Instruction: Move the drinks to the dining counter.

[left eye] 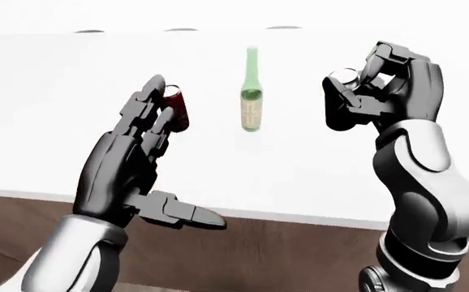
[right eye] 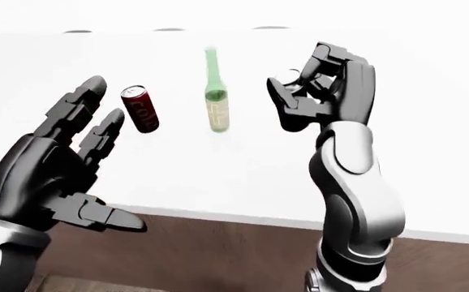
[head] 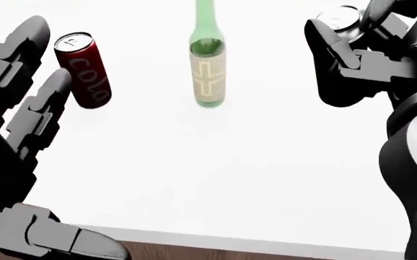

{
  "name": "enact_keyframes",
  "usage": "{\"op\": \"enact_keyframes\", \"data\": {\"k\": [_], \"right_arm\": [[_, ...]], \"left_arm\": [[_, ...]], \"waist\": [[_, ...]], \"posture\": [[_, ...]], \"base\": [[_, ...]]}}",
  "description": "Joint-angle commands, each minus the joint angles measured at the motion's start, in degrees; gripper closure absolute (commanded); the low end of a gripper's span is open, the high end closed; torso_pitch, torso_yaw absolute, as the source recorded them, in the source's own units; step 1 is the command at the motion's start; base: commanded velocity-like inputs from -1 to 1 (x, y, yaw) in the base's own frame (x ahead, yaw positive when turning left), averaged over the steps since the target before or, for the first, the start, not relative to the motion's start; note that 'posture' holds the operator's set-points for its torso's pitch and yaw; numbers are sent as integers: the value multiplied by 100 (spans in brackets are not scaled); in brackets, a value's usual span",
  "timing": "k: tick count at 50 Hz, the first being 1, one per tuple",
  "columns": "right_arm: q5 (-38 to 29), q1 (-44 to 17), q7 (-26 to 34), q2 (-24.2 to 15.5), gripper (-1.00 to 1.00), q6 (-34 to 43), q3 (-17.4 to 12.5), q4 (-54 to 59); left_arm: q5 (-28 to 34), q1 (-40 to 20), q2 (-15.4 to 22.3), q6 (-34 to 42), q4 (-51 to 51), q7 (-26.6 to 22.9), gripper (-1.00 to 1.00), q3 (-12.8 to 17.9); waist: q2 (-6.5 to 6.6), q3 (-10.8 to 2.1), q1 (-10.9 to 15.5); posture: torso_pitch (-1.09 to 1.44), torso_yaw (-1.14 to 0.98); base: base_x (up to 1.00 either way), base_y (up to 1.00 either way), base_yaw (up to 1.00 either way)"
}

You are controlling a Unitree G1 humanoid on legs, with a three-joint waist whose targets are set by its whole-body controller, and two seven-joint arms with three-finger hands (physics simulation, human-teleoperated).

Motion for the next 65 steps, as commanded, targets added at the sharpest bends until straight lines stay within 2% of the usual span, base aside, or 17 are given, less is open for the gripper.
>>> {"op": "enact_keyframes", "data": {"k": [1, 2, 4, 5, 8, 11, 14, 18, 24, 36, 44, 54, 55, 59, 60, 62, 65], "right_arm": [[122, -201, 141, -2, 100, -236, 96, -194], [99, -180, 155, 1, 100, -299, 102, -147], [76, -164, 158, 38, 100, -427, 107, -39], [62, -149, 166, 75, 100, -524, 144, 21], [25, -136, 160, 146, 100, -755, 199, 160], [-26, 11, 204, 261, 100, -1253, 261, 411], [-120, 106, 152, 337, 100, -1731, 275, 600], [-167, 188, -66, 222, 100, -1943, 73, 711], [-106, 331, -204, 114, 100, -2146, -19, 973], [-191, 553, -223, 125, 100, -2467, 5, 1971], [-188, 626, -215, 143, 100, -2648, -4, 2214], [-221, 837, -92, 119, 100, -2873, -39, 2272], [-206, 882, -68, 122, 68, -2861, -44, 2217], [-216, 899, -38, 117, 66, -2896, -55, 2237], [-220, 914, -19, 122, 43, -2922, -51, 2247], [-244, 962, 22, 131, 46, -2998, -46, 2277], [-254, 987, 74, 126, 17, -3059, -59, 2323]], "left_arm": [[107, -60, 54, -210, -66, 17, -100, 107], [86, -57, 75, -229, -66, 34, -100, 105], [-1, -80, 134, -271, -66, 106, -100, 97], [-33, -84, 160, -290, -66, 133, -100, 95], [-148, -80, 262, -361, -66, 218, -100, 101], [-114, -49, 255, -383, -66, 170, -100, 126], [-162, -20, 293, -397, -66, 155, -100, 195], [-98, 45, 278, -426, -66, 97, -100, 214], [-340, -91, 348, -338, -66, 248, -100, 305], [-259, -33, 334, -389, -66, 219, -100, 256], [-412, -56, 418, -407, -66, 305, -100, 310], [-221, -8, 346, -419, -66, 204, -100, 225], [-186, 1, 326, -420, -66, 191, -100, 208], [-183, -16, 300, -384, -66, 180, -100, 224], [-225, -21, 337, -403, -66, 208, -100, 220], [-283, -30, 366, -404, -66, 245, -100, 243], [-223, -70, 291, -330, -66, 213, -100, 237]], "waist": [[-68, -108, 33], [-5, -143, 20], [259, -261, -13], [114, -213, -3], [57, -313, 39], [16, -334, 74], [13, -356, 104], [15, -377, 128], [-1, -362, 145], [-43, -346, 129], [-19, -337, 134], [3, -356, 141], [1, -361, 140], [-9, -370, 145], [-11, -375, 145], [-13, -378, 142], [-18, -378, 144]], "posture": [[0, 0], [0, 0], [0, 0], [0, 0], [0, 0], [0, 0], [0, 0], [0, 0], [0, 0], [0, 0], [0, 0], [0, 0], [0, 0], [0, 0], [0, 0], [0, 0], [0, 0]], "base": [[0, 0, 0], [0, 0, 0], [0, 0, 0], [0, 0, 0], [0, 0, 0], [0, 0, 0], [0, 0, 0], [0, 0, 0], [0, 0, 0], [0, 0, 0], [0, 0, 0], [0, 0, 0], [0, 0, 0], [0, 0, 0], [0, 0, 0], [0, 0, 0], [0, 0, 0]]}}
